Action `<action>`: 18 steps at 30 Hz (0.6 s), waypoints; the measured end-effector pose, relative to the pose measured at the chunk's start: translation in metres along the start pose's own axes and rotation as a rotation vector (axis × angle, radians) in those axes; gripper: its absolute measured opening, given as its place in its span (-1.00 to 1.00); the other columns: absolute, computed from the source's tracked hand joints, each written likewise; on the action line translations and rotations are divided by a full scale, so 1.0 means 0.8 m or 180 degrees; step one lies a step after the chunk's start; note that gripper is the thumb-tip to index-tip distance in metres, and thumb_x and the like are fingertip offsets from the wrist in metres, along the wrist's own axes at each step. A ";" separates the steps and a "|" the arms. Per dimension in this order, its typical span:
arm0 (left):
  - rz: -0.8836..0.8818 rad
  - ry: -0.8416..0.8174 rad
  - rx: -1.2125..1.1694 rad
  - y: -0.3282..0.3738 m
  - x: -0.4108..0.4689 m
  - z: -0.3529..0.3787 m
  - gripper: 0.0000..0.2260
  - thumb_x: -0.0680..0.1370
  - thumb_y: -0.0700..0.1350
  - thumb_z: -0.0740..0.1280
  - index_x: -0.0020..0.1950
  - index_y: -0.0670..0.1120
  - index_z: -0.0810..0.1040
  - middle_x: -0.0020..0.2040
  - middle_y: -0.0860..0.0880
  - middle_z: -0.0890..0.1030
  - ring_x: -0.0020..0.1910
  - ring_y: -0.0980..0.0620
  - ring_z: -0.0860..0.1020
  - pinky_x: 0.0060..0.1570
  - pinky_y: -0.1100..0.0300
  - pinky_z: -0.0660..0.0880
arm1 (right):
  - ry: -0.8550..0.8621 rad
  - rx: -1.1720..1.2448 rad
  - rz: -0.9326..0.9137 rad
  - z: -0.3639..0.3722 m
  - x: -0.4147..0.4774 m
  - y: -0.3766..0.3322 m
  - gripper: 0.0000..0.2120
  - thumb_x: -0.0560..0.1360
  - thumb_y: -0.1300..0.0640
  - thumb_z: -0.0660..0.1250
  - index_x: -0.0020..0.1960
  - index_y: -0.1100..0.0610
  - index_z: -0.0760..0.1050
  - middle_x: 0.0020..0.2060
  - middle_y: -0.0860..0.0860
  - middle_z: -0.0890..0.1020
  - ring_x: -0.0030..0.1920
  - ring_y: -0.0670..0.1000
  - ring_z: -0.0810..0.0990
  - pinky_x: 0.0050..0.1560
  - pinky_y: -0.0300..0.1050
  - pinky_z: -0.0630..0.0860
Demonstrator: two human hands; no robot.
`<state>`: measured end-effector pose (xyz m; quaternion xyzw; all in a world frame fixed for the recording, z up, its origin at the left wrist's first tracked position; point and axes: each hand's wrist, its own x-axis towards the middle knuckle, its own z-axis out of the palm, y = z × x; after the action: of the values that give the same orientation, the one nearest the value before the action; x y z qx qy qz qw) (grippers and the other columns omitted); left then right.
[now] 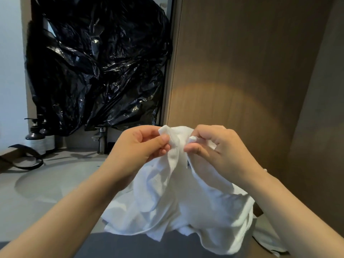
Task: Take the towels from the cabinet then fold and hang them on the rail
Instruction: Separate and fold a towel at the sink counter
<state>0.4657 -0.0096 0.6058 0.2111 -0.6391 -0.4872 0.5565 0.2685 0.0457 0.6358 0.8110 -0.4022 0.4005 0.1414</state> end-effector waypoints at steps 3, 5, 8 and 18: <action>-0.0141 -0.0140 -0.0079 -0.001 0.001 0.005 -0.85 0.54 -0.21 0.35 0.04 -0.19 0.68 -0.07 -0.14 0.70 -0.12 0.00 0.65 0.01 0.21 0.60 | -0.0338 0.0004 0.0217 -0.009 -0.007 0.010 -0.59 0.57 -0.17 0.20 -0.21 0.16 0.52 -0.37 0.08 0.56 -0.30 0.10 0.48 -0.18 0.10 0.43; -0.0226 -0.0177 -0.0086 -0.007 -0.002 0.012 -0.84 0.54 -0.22 0.34 0.05 -0.22 0.67 -0.05 -0.19 0.70 -0.08 -0.04 0.67 -0.02 0.18 0.61 | -0.0625 0.0116 0.0441 -0.016 -0.014 0.018 -0.69 0.62 0.00 0.22 -0.16 0.18 0.52 -0.28 0.06 0.58 -0.23 0.08 0.51 -0.14 0.12 0.46; -0.0295 -0.0271 -0.0058 -0.014 -0.008 0.019 -0.84 0.55 -0.23 0.33 0.05 -0.24 0.66 -0.05 -0.22 0.70 -0.07 -0.08 0.68 -0.03 0.17 0.61 | -0.0725 0.0358 0.0609 -0.020 -0.022 0.017 -0.84 0.58 0.08 0.34 -0.15 0.10 0.58 -0.25 -0.05 0.62 -0.18 -0.02 0.56 -0.13 -0.05 0.52; -0.0061 -0.0624 0.0096 -0.011 -0.023 0.027 -0.83 0.57 -0.21 0.32 0.04 -0.19 0.69 -0.06 -0.18 0.71 -0.06 -0.04 0.68 -0.07 0.23 0.59 | 0.0121 0.0984 0.0778 0.004 -0.021 0.010 -0.88 0.41 0.00 0.51 -0.19 0.05 0.66 -0.29 -0.12 0.67 -0.22 -0.11 0.62 -0.19 -0.30 0.52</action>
<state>0.4486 0.0101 0.5909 0.1768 -0.6957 -0.5011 0.4833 0.2580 0.0476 0.6206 0.7605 -0.4287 0.4869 -0.0269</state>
